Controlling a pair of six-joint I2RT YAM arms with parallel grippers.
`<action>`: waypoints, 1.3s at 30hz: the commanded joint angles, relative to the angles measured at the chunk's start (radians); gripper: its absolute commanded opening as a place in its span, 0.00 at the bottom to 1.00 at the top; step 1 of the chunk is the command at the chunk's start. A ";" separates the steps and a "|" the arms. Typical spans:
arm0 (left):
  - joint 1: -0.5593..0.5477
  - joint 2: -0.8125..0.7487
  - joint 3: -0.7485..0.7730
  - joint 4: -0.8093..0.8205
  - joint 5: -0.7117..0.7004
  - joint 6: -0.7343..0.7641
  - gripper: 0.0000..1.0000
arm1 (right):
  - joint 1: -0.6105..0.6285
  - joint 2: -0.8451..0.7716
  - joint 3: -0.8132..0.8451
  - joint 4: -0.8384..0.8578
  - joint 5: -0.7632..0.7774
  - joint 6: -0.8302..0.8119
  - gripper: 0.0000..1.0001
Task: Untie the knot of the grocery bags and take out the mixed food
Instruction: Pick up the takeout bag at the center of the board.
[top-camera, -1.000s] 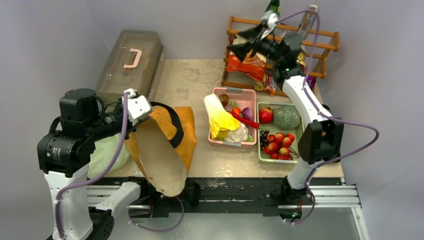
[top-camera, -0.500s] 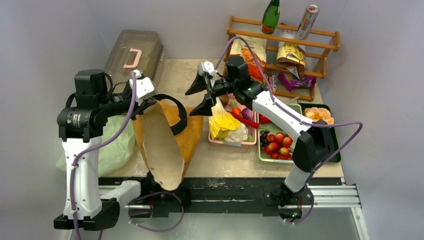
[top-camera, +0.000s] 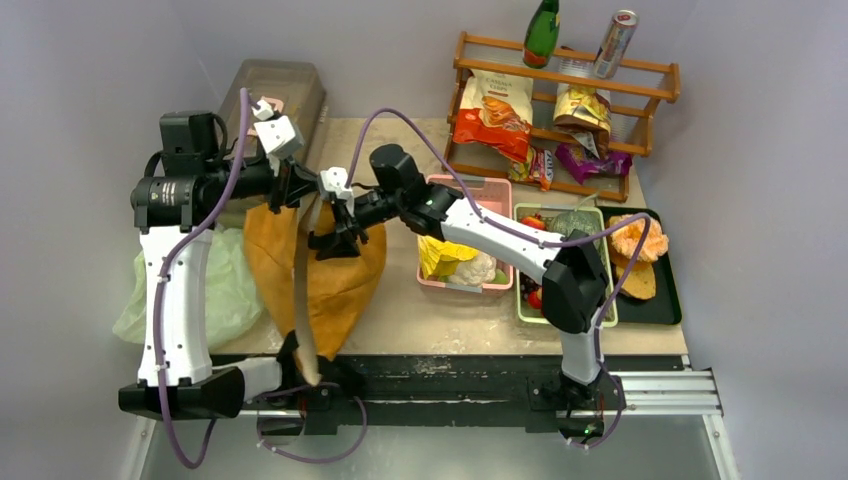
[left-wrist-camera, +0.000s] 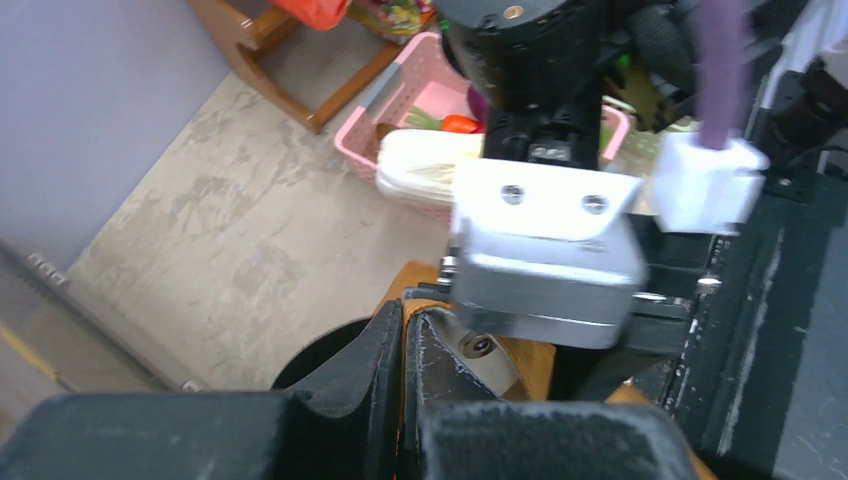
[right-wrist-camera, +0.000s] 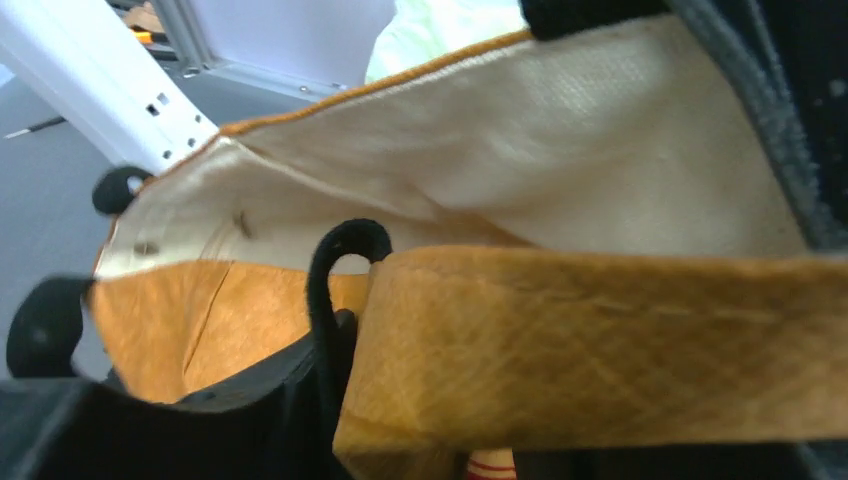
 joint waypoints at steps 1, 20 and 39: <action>-0.003 -0.036 0.064 -0.037 0.250 0.114 0.00 | 0.053 -0.063 0.002 0.040 0.096 0.020 0.40; 0.431 -0.104 0.085 0.205 -0.005 -0.672 0.87 | -0.016 -0.228 -0.135 0.257 0.574 0.819 0.00; 0.475 -0.099 0.457 -0.278 -0.542 -0.511 0.94 | 0.044 -0.411 -0.343 0.222 0.987 1.169 0.00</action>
